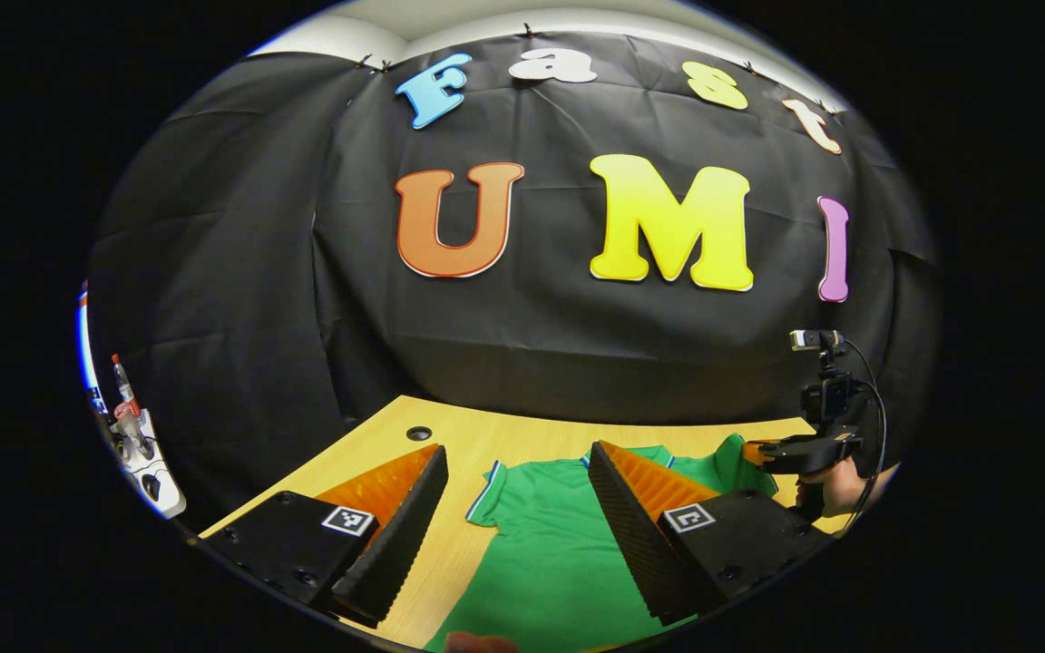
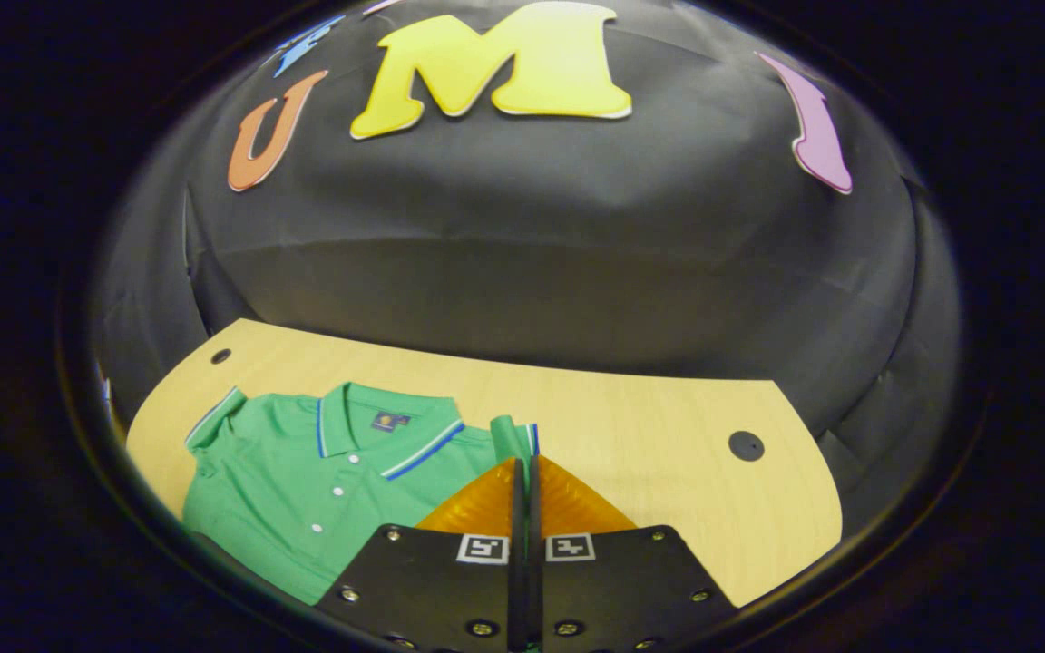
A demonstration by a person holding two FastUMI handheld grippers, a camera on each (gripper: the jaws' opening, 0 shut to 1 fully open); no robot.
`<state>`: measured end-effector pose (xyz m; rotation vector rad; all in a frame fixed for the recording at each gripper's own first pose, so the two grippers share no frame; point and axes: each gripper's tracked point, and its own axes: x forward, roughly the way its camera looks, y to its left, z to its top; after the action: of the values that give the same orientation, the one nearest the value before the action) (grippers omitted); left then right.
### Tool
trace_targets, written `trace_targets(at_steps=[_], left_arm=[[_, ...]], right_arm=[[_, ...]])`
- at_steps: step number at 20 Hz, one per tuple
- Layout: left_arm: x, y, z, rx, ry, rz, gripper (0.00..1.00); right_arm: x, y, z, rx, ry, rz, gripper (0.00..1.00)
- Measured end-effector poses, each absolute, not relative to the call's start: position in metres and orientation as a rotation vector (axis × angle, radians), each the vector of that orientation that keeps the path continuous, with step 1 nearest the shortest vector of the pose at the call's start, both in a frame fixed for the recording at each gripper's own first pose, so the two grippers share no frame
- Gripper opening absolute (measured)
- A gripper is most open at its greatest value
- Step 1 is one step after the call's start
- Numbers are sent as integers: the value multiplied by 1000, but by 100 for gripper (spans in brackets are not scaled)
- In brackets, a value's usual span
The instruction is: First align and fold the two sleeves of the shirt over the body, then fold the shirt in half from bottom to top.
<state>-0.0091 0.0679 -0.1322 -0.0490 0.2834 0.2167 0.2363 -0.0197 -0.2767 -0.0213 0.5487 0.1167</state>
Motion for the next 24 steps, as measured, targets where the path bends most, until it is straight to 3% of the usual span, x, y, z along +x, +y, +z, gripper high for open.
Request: trace_targets(at_steps=[7,9,10,12,13,14,15,17,24], left_arm=[[-23,123,-128,-40,265,267,99],[-23,133,-129,-53,270,270,99],[-21,136,-131,-57,269,268,99],[-16,138,-134,-65,266,246,100],[-12,137,-136,-68,264,220,100],[-6,135,-137,-71,260,187,100],[0,133,-140,-73,262,154,100],[13,126,-151,-79,272,81,100],[64,124,-200,-126,340,-78,99]], right_arm=[[214,64,-280,-27,613,228,1],[204,79,-267,6,607,261,6],[201,82,-256,17,591,265,17],[193,76,-236,14,559,249,15],[188,72,-224,11,540,242,39],[180,66,-211,4,521,234,45],[173,60,-199,-6,501,224,64],[155,47,-172,-23,458,203,84],[78,24,-117,-19,401,180,87]])
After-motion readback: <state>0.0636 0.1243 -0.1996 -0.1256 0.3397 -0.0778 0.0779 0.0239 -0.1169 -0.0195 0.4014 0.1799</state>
